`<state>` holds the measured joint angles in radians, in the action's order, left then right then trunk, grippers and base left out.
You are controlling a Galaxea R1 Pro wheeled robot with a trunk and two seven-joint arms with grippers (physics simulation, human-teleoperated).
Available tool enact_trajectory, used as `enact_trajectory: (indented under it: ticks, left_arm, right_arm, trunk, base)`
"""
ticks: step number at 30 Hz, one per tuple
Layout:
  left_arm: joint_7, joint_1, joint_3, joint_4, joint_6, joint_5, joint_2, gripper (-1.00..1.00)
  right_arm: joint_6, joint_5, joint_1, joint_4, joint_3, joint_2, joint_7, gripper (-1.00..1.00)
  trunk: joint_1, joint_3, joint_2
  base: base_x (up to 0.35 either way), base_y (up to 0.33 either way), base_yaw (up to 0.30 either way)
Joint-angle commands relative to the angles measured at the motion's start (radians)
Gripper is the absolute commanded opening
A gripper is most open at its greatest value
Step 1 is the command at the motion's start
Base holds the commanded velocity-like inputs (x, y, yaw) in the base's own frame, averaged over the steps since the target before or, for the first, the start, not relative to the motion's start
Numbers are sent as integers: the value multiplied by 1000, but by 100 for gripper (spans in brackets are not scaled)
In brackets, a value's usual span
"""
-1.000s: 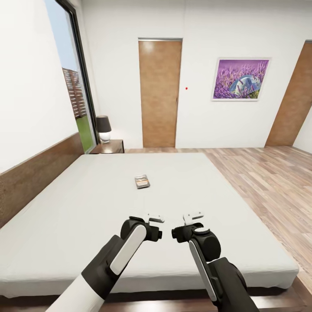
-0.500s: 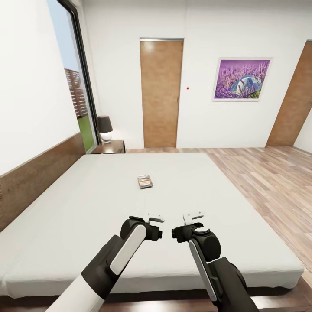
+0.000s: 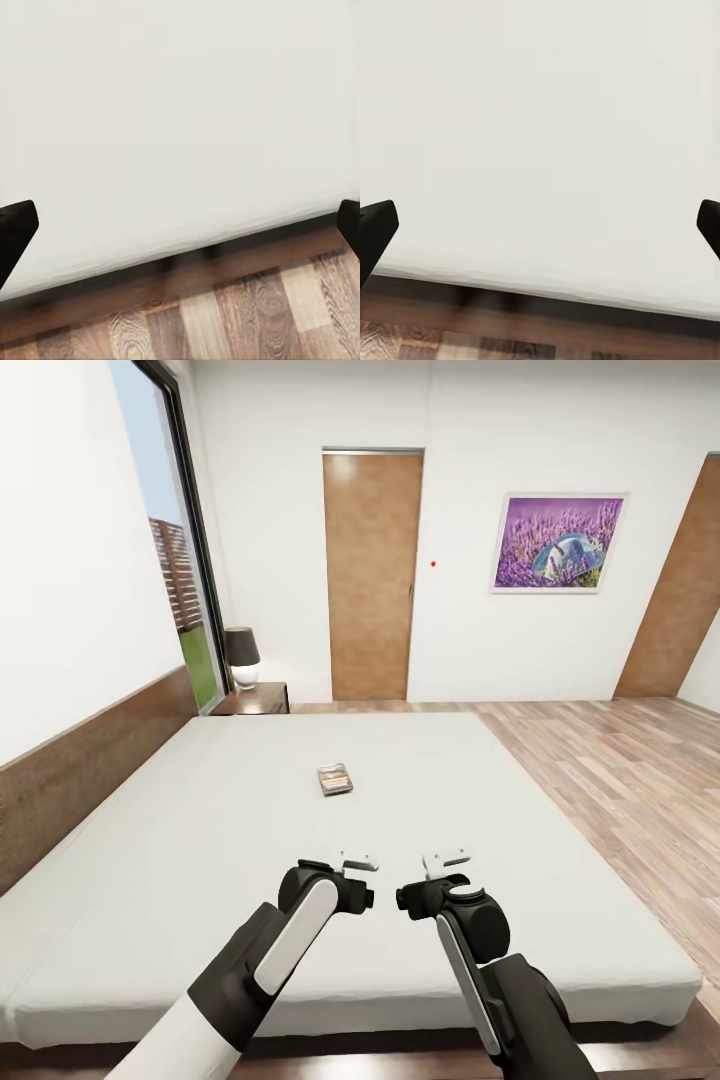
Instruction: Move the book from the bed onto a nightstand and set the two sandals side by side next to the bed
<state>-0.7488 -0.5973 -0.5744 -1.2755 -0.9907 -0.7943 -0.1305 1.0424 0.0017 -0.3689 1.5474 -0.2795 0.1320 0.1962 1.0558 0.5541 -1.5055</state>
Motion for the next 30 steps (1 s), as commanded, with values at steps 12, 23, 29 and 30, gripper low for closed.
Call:
enact_trajectory:
  ticks: [12,23,29,30]
  left_arm:
    - [-11,-1,-3,4,23,-9,0,100]
    - [-11,-1,-4,5,27,-11,0,100]
    - [-11,-1,-4,5,28,-11,0,100]
    - [-11,-1,-4,5,28,-10,0,100]
  right_arm:
    - [5,0,-1,0,-1,0,3,100]
    - [5,0,-1,0,-1,0,4,100]
    - [5,0,-1,0,-1,0,5,100]
    - [5,0,-1,0,-1,0,5,100]
  trunk:
    - [0,1,-1]
    - [0,1,-1]
    - [0,1,-1]
    - [0,1,-1]
  base:
    - [22,26,0]
    - [178,161,0]
    - [180,82,0]
    - [108,40,0]
